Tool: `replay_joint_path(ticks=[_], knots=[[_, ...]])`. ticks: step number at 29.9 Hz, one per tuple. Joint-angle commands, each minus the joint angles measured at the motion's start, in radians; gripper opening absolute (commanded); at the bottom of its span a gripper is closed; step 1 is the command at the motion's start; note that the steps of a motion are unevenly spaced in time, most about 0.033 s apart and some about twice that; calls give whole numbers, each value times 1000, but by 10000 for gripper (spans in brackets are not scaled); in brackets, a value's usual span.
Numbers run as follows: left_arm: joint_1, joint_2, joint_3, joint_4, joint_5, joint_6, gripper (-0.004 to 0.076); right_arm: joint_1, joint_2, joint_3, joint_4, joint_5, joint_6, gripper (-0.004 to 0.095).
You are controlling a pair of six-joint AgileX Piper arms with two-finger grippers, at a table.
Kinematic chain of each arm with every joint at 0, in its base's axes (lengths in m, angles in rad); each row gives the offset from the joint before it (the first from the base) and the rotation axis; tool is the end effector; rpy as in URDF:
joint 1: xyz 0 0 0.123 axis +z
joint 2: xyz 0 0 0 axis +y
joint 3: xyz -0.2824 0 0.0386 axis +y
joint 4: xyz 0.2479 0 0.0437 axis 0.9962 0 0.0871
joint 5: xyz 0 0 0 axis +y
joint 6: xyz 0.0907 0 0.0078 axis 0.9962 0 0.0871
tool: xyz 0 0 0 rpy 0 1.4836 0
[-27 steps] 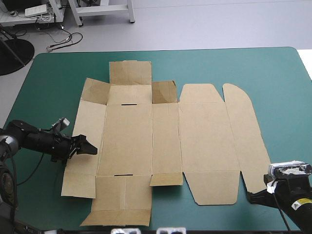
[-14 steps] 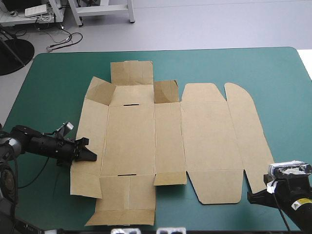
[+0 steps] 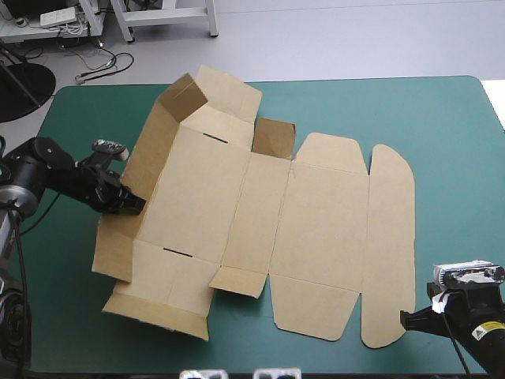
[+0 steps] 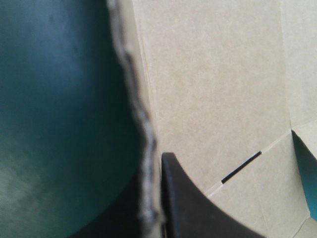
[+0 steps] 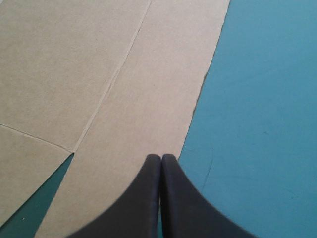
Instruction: Fold the box
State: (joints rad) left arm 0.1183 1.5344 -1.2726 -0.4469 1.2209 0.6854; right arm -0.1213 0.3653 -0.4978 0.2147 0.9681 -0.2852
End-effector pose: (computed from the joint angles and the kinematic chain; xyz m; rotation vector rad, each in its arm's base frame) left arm 0.2986 -0.0018 0.3033 0.6181 2.7070 -0.4668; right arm 0.0577 0.0091 0.2756 -0.1366 2.2909 0.0574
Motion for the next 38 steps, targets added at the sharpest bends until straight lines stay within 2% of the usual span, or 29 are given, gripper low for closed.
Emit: replay_joint_path(ticks=[1,6,10,21,28,34,38], knots=[[-108,-48,-151,64,66,10,-10,0,8,-29,5,-55,-8,-15],[-259,-48,-312,228,-26,21,-10,0,8,-29,5,-55,-8,-15],[-363,-48,-365,349,-95,61,-10,0,8,-29,5,-55,-8,-15],[-592,-44,-364,494,-268,226,-10,0,8,-29,5,-55,-8,-15],[-742,-44,-364,612,-313,239,-10,0,8,-29,5,-55,-8,-15],[-853,-44,-347,731,-323,136,-10,0,8,-29,5,-55,-8,-15],[-935,-44,-252,977,-392,-63,-10,0,8,-29,5,-55,-8,-15]])
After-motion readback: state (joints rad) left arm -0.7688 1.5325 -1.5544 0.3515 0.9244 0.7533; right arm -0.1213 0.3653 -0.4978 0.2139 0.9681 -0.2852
